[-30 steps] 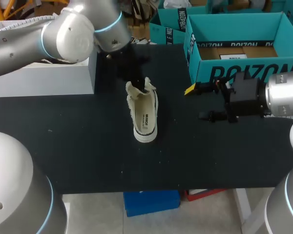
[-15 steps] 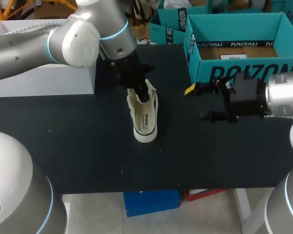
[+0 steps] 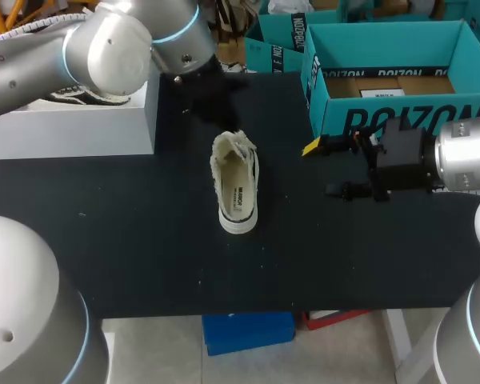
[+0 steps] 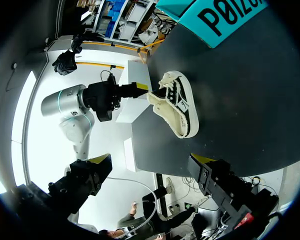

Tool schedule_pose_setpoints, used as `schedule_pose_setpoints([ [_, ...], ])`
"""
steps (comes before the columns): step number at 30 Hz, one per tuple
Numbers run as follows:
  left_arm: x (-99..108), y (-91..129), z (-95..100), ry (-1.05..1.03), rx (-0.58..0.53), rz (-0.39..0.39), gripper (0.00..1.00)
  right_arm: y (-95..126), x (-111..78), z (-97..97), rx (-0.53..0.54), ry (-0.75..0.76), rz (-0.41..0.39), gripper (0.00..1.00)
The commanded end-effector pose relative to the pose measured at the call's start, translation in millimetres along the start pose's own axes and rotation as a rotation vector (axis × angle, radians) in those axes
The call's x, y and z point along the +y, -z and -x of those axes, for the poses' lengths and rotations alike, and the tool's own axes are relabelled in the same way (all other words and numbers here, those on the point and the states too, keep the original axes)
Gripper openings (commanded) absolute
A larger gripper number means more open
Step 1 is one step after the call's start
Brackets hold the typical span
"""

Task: Take the shoe out of the shoebox, open the shoe tongue, remove and reinsert the insole, then place the shoe into the shoebox

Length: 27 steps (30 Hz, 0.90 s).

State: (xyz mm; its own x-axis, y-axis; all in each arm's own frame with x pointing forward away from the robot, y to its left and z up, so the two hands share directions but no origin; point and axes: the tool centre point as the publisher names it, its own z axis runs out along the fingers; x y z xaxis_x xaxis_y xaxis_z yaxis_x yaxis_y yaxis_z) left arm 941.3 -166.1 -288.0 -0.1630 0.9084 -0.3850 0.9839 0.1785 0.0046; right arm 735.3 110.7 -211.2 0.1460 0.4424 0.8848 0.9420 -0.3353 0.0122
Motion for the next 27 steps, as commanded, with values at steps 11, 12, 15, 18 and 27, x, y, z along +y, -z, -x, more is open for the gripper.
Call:
schedule_pose_setpoints([
  [11, -10, 16, -68.7, 0.08, 0.055, 0.027, 0.0, -1, 0.5, -0.3, 0.0, 0.0, 0.0, 1.0],
  [12, -10, 15, -72.1, 0.088, 0.06, 0.026, 0.0, -1, 0.5, -0.3, 0.0, 0.0, 0.0, 1.0],
  [15, -7, 11, -80.4, 0.107, 0.064, 0.027, 0.0, -1, 0.5, -0.3, 0.0, 0.0, 0.0, 1.0],
  [18, 1, 8, -86.6, 0.124, 0.073, 0.036, 0.0, -1, 0.5, -0.3, 0.0, 0.0, 0.0, 1.0],
  [27, 19, -2, -84.4, 0.162, 0.043, 0.032, 0.0, -1, 0.5, -0.3, 0.0, 0.0, 0.0, 1.0],
])
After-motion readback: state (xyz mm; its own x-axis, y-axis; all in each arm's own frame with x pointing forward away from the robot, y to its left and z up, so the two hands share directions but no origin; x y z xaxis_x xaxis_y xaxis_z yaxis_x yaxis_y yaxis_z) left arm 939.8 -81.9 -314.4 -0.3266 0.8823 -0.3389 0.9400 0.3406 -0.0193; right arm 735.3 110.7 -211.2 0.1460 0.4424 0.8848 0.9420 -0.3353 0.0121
